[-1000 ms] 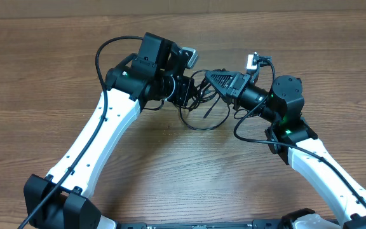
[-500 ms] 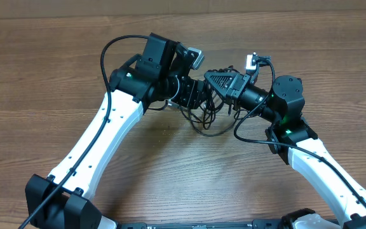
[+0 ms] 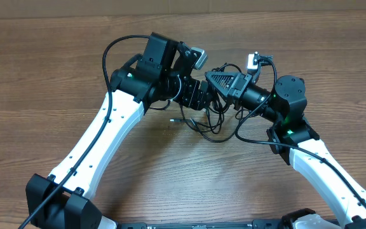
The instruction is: Untangle cables
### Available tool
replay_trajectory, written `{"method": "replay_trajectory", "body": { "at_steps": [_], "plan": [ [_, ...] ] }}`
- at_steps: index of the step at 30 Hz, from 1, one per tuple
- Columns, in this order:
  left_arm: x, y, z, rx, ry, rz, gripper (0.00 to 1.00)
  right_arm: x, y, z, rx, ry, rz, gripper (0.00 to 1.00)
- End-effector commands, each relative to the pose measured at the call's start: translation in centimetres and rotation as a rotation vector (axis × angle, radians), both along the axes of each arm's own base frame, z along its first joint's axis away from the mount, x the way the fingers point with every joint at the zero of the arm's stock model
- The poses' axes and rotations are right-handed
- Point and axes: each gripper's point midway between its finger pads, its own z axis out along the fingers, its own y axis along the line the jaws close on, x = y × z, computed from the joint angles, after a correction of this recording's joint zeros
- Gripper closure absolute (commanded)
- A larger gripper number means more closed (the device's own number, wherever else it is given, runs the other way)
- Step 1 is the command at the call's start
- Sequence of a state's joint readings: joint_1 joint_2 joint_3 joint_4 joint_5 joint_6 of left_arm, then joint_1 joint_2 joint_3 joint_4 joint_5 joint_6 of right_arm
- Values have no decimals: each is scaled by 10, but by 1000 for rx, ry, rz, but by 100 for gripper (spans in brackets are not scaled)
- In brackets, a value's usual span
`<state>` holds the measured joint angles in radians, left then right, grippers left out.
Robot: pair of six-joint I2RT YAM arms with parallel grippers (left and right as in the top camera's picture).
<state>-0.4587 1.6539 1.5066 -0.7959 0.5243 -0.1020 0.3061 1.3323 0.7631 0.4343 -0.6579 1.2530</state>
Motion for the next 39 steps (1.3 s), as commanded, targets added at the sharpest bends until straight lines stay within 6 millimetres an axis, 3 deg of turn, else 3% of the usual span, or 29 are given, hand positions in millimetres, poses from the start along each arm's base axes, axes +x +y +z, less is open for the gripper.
{"method": "replay_trajectory", "body": {
  "at_steps": [1,9,13,17,24,33,39],
  "plan": [
    [-23,-28,9,-95,40,-114,17,-8,7,18,14,-47,47,96],
    [-22,-36,17,-147,64,-96,19,-9,8,19,20,-44,52,96],
    [-16,-42,23,-162,31,-81,25,-12,10,27,39,-73,74,96],
    [-7,-38,14,-94,15,7,45,-12,10,30,50,-74,75,96],
    [2,-7,-13,98,23,158,67,-12,10,31,54,-77,74,96],
    [1,50,-41,383,28,308,96,-11,9,32,55,-84,70,96],
    [-4,73,-49,471,56,345,96,-9,8,31,46,-86,54,96]
  ]
}}
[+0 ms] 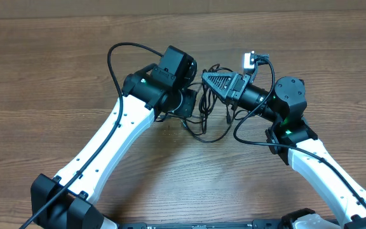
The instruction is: Untangle cables
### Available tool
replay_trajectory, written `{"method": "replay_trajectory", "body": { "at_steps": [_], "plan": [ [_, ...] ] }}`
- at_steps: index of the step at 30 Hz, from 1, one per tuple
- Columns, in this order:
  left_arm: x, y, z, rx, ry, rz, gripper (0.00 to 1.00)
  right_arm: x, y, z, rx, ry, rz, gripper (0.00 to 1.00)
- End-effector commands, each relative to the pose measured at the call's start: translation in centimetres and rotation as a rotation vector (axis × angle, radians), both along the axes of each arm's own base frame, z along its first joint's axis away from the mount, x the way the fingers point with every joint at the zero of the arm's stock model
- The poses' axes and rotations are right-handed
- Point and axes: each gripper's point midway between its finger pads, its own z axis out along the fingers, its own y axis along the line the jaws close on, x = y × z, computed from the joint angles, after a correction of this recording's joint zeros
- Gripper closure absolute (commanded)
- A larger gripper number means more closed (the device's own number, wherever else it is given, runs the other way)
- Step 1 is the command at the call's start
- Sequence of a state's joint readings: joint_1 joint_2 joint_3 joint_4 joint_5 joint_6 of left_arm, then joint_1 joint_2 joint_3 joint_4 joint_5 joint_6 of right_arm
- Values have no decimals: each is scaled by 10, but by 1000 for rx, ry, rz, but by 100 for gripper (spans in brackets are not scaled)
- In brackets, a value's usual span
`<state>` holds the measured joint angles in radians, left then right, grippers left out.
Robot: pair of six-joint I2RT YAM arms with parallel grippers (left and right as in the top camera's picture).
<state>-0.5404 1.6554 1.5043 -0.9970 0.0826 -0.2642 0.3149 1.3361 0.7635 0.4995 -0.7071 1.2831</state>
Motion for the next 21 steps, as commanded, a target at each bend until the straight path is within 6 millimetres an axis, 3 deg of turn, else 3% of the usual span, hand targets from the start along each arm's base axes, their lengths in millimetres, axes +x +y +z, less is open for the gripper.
{"method": "replay_trajectory", "body": {
  "at_steps": [1,10,21],
  "plan": [
    [8,28,-5,107,-14,72,96,0,0,17,5,-56,-7,96],
    [9,89,-12,245,33,239,95,11,-18,-1,-54,-21,-61,96],
    [16,172,-15,164,138,793,96,19,-41,-41,-165,87,-121,96]
  ]
}}
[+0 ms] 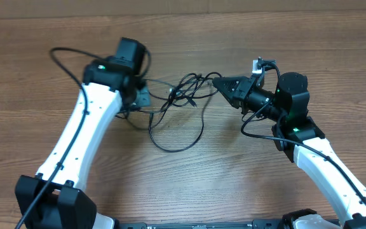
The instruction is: Untangle cables
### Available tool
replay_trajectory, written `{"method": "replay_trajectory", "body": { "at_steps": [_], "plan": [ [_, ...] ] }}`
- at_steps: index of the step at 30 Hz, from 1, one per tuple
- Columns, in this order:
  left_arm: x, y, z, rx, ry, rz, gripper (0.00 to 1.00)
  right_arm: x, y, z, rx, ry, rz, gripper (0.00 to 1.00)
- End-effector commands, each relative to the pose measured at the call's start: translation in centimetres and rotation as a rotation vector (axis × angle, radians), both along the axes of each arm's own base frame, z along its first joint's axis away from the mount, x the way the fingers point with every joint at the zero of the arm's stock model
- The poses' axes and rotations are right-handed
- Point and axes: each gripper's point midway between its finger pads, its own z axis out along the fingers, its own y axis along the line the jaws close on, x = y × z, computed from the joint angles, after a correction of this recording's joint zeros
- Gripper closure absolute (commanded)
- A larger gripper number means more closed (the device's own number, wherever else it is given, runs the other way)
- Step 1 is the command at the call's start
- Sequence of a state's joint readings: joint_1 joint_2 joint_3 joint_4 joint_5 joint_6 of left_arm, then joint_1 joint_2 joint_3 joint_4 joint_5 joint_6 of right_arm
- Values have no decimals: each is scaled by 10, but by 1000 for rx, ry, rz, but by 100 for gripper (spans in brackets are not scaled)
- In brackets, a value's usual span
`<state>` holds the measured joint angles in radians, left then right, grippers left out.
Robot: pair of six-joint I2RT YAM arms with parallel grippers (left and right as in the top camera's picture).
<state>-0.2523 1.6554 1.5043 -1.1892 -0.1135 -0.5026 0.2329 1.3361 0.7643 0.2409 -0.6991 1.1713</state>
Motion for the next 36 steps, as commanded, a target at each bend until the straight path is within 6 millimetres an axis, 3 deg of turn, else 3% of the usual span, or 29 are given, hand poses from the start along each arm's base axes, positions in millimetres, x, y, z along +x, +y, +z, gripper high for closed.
{"method": "replay_trajectory", "body": {
  "at_steps": [1,6,13,14,16,19,24,30,36],
  "plan": [
    [3,29,-1,-1,-10,244,95,7,-11,6,-55,-58,-36,96],
    [4,30,-1,-37,-4,260,96,4,-13,-8,-100,-24,-38,96],
    [4,29,-1,-35,-3,251,96,4,-13,-10,-110,-26,-35,95],
    [4,29,-1,-37,-3,251,96,4,-13,-10,-110,-26,-35,87],
    [4,28,-1,-42,-1,250,95,4,-13,-10,-110,-26,-34,63],
    [3,28,-1,-42,-1,249,95,4,-13,-10,-110,-27,-34,21],
    [3,28,-1,-42,-1,250,96,4,-13,-10,-121,-42,-30,0],
    [3,23,-2,-68,5,242,96,-2,-9,-8,-108,-42,10,0],
    [10,0,1,-106,-28,187,96,-22,15,-3,-72,-51,137,0]
  ]
}}
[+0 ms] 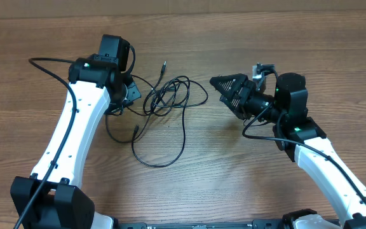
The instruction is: Untangle cables
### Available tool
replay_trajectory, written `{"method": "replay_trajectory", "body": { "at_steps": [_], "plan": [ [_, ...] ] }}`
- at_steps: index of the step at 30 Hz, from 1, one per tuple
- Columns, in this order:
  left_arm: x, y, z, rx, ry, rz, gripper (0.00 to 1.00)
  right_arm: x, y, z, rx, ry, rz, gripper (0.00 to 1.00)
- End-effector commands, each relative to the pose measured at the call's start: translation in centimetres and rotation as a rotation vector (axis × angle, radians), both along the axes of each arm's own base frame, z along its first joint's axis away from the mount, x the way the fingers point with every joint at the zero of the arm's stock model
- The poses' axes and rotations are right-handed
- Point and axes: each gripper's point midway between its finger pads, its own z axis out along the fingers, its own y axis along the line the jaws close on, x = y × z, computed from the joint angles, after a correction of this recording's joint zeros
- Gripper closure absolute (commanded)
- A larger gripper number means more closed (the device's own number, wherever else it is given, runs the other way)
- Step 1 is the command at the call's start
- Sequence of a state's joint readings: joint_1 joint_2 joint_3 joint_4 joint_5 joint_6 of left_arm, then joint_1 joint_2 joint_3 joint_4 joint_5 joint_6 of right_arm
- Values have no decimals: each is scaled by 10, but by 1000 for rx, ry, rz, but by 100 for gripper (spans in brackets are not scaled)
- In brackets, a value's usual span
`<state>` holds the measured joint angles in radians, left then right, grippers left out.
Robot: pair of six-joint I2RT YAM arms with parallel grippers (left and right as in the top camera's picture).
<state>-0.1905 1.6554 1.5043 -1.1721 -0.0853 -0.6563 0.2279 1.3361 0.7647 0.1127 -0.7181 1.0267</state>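
Note:
Thin black cables (pixel 168 94) lie in a loose knot on the wooden table (pixel 246 178) between the two arms. A long loop (pixel 184 130) trails toward the front, one plug end (pixel 164 65) points to the back, and another (pixel 136 129) lies near the left arm. My left gripper (pixel 131 95) is mostly hidden under its wrist at the knot's left side, and a strand runs into it, so it appears shut on the cable. My right gripper (pixel 217 88) stands open to the right of the knot, apart from it, with nothing between its fingers.
The left arm's own black hose (pixel 49 63) arcs over the table at the back left. The right arm's hose (pixel 259 124) loops beside its wrist. A cardboard edge (pixel 234 6) runs along the back of the table.
The right gripper has opened and let go of the cable, which now lies short of it. The left gripper has shifted a little to the left and the knot moved left with it and loosened.
Both grippers were close together over the bunched cables at the table's middle. Then the left wrist had turned beside the right gripper. Then the arms were apart, with the cables stretched between them. Now the right has let go and the cables lie near the left gripper.

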Motion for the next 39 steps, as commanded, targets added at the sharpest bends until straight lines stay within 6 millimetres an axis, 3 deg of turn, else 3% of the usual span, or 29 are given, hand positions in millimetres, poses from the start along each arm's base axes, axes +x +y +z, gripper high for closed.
{"method": "replay_trajectory", "body": {
  "at_steps": [1,5,11,19,25,28,39],
  "plan": [
    [5,-22,1,-44,-24,-29,95,-15,21,21,33,-50,104,0],
    [9,-47,4,-54,-62,-93,95,-33,43,27,57,-66,194,0],
    [10,-62,6,-57,-87,-133,96,-40,58,38,95,-81,224,0],
    [6,-78,6,-145,-67,-162,96,-24,50,5,3,8,93,0],
    [-1,-127,19,-367,-78,-408,96,-19,61,-14,-17,33,97,0],
    [-7,-136,20,-385,-78,-481,96,-15,62,-25,-26,54,94,0],
    [-25,-168,22,-392,-78,-643,95,4,57,-29,-46,13,13,1]
  ]
}}
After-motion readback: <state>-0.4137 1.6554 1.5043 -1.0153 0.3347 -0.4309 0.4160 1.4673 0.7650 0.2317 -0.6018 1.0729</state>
